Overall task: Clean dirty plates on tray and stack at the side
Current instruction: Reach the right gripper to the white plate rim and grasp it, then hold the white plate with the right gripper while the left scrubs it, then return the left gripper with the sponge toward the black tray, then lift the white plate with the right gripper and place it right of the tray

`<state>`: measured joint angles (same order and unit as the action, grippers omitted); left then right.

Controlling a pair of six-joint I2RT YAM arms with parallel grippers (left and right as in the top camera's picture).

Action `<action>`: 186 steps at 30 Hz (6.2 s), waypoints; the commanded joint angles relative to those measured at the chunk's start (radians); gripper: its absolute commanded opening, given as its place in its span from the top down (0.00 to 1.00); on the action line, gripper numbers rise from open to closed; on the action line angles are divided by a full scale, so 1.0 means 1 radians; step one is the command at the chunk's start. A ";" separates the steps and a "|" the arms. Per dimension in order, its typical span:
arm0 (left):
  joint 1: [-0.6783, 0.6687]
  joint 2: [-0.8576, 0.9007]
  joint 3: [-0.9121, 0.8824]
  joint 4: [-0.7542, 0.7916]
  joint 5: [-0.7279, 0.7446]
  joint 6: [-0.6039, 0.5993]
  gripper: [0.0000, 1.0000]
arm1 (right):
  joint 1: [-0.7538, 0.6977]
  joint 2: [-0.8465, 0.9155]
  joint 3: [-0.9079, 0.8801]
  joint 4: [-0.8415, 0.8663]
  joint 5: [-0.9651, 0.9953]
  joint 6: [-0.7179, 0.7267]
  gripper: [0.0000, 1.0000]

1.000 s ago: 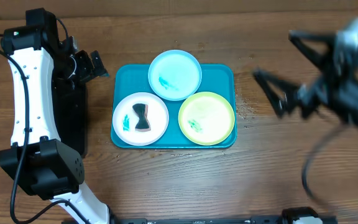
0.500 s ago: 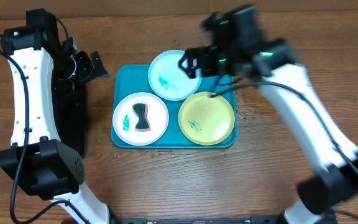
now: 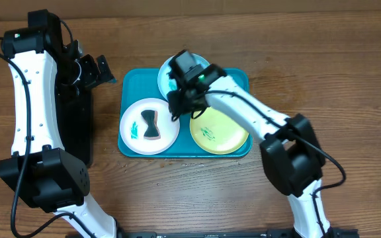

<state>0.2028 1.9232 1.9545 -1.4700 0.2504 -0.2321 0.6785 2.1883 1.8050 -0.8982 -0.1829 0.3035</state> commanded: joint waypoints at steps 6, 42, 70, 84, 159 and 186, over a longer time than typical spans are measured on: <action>-0.008 -0.012 0.002 0.001 0.009 0.015 0.00 | 0.033 0.073 0.014 0.016 0.078 0.008 0.49; -0.199 -0.012 -0.602 0.528 0.171 0.003 0.35 | 0.034 0.114 -0.007 0.040 0.077 0.049 0.75; -0.286 0.039 -0.643 0.572 -0.052 -0.031 0.56 | 0.034 0.114 -0.007 0.037 0.077 0.049 0.75; -0.289 0.039 -0.668 0.570 -0.014 -0.038 0.58 | 0.034 0.114 -0.007 0.036 0.077 0.049 0.75; -0.237 -0.021 -0.290 0.325 -0.502 -0.262 0.96 | 0.036 0.036 0.061 0.006 0.089 -0.024 0.96; 0.346 -0.065 -0.271 0.194 -0.148 -0.236 0.96 | 0.405 -0.127 0.167 0.169 1.328 -0.726 0.96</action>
<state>0.5484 1.8885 1.6634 -1.2755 0.0719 -0.4725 1.0550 2.0838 1.9507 -0.7540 0.9928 -0.2306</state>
